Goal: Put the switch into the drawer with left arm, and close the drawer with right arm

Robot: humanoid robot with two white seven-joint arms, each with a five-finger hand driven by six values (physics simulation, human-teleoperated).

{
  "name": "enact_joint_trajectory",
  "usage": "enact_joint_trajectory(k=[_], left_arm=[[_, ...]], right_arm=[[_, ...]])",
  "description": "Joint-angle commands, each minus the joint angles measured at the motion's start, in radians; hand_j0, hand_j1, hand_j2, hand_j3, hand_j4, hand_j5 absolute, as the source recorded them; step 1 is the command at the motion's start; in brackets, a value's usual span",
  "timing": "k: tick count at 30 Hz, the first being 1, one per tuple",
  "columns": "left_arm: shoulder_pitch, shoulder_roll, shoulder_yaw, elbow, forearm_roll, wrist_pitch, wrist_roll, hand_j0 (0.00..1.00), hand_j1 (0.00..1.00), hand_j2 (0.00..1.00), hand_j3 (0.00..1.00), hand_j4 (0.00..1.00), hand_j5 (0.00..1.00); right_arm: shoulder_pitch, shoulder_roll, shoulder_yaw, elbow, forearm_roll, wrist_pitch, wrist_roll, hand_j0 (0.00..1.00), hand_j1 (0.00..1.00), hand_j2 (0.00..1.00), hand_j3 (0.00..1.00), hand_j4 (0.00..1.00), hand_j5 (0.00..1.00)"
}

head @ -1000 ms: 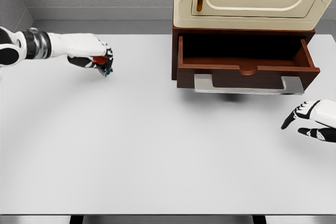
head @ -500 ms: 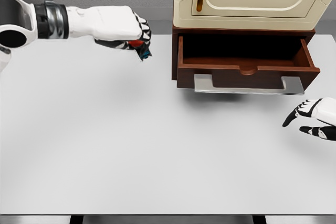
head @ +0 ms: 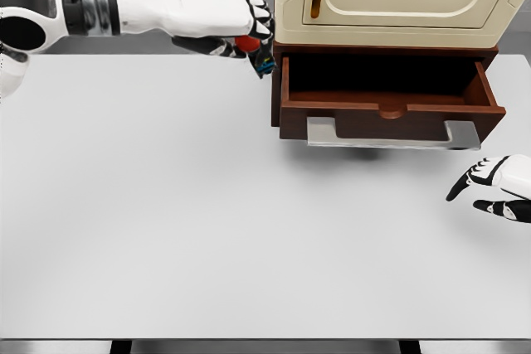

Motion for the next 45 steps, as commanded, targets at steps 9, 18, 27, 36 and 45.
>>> enact_joint_trajectory(k=[9, 18, 27, 36, 45], left_arm=[[-0.040, -0.195, 0.000, 0.043, 0.006, 0.003, -0.004, 0.39, 0.39, 0.39, 0.39, 0.39, 0.39], [-0.041, -0.435, -0.007, 0.299, -0.064, 0.003, -0.004, 0.40, 0.40, 0.40, 0.40, 0.40, 0.40], [-0.040, -0.489, -0.001, 0.416, -0.070, 0.003, -0.004, 0.40, 0.40, 0.40, 0.40, 0.40, 0.40], [-0.040, -0.489, 0.020, 0.417, -0.069, 0.003, -0.004, 0.54, 0.54, 0.54, 0.54, 0.54, 0.54], [-0.040, -0.482, 0.023, 0.419, -0.069, 0.003, -0.004, 0.95, 0.95, 0.95, 0.95, 0.95, 0.95]], right_arm=[[0.000, -0.003, 0.000, -0.001, -0.007, 0.003, 0.000, 0.58, 0.58, 0.58, 0.58, 0.58, 0.58], [0.000, -0.003, -0.001, -0.001, -0.007, 0.003, 0.000, 0.58, 0.58, 0.58, 0.58, 0.58, 0.58], [0.002, -0.004, -0.001, -0.001, -0.007, 0.003, 0.000, 0.58, 0.58, 0.58, 0.58, 0.58, 0.58], [0.002, -0.004, -0.003, -0.001, -0.007, 0.003, 0.000, 0.58, 0.58, 0.58, 0.58, 0.58, 0.58], [0.002, -0.003, -0.003, 0.000, -0.007, 0.003, 0.000, 0.58, 0.58, 0.58, 0.58, 0.58, 0.58]])
